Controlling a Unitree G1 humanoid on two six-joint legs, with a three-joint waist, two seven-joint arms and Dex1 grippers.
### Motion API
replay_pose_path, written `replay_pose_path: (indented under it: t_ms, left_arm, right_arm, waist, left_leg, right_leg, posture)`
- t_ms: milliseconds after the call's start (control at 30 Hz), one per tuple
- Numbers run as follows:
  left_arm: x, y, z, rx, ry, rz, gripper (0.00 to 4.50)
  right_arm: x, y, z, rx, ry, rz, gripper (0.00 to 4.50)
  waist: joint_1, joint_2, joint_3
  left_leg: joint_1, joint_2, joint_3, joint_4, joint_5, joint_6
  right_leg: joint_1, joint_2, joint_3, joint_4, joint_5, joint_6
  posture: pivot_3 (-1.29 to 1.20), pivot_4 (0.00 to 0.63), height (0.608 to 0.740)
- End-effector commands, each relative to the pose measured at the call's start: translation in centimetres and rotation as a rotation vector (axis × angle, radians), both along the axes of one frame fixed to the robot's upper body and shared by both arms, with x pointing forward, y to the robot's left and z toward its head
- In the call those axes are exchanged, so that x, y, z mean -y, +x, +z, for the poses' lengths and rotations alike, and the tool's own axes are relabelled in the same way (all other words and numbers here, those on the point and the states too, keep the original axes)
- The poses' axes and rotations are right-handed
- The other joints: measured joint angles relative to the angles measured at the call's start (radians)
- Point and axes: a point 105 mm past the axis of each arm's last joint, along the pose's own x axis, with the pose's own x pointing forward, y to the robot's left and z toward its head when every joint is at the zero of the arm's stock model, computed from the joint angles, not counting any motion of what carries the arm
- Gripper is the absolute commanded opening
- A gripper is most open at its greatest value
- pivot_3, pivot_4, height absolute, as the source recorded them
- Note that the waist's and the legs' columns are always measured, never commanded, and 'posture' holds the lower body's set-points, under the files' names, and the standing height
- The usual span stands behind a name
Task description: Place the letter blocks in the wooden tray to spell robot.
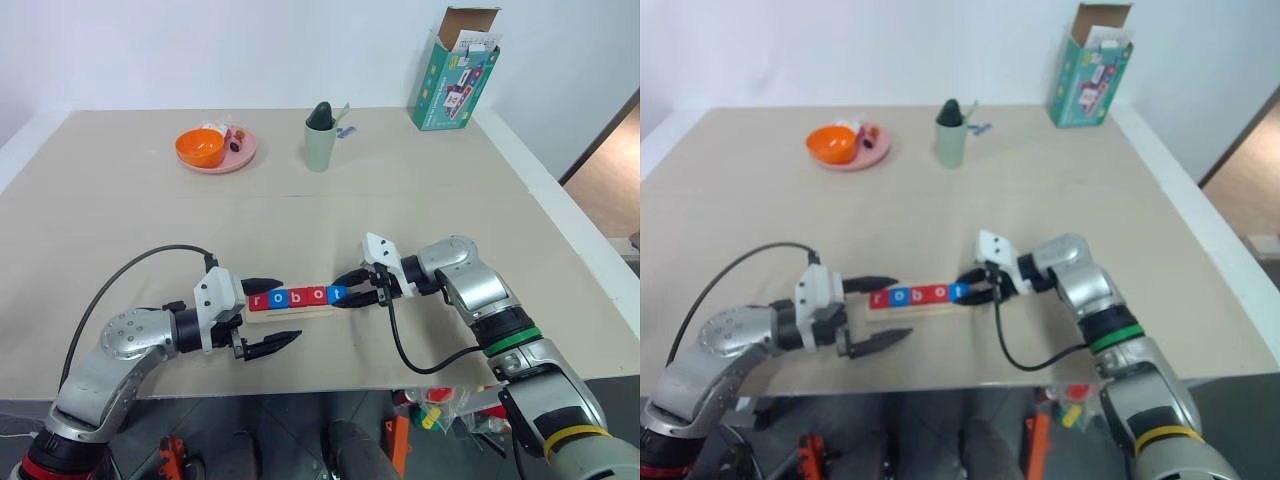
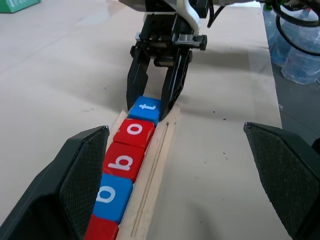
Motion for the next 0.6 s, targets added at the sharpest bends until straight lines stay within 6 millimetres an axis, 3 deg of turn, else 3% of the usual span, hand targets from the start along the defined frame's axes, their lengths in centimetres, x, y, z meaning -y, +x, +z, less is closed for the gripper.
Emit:
replay_pose_path:
  t_ms: [33, 600]
  left_arm:
    - [-0.09, -0.08, 0.86, 0.049, -0.009, 0.006, 4.50]
    - [-0.18, -0.34, 0.37, 0.052, 0.004, 0.009, 4.50]
  right_arm:
    - [-0.51, 0.31, 0.57, 0.026, -0.002, 0.012, 1.27]
    - [-0.77, 0.95, 0.44, 0.028, 0.002, 0.007, 1.27]
  waist:
    - [-0.001, 0.000, 0.000]
    - [-0.002, 0.000, 0.000]
  left_leg:
    - [0.000, 0.000, 0.000, 0.000, 0.000, 0.000]
    - [0.001, 0.001, 0.001, 0.000, 0.005, -0.001]
  right_leg:
    - [0.000, 0.000, 0.000, 0.000, 0.000, 0.000]
    - [0.000, 0.002, 0.001, 0.000, 0.004, -0.002]
  posture:
    - [0.00, 0.150, 0.740]
    - [0.00, 0.150, 0.740]
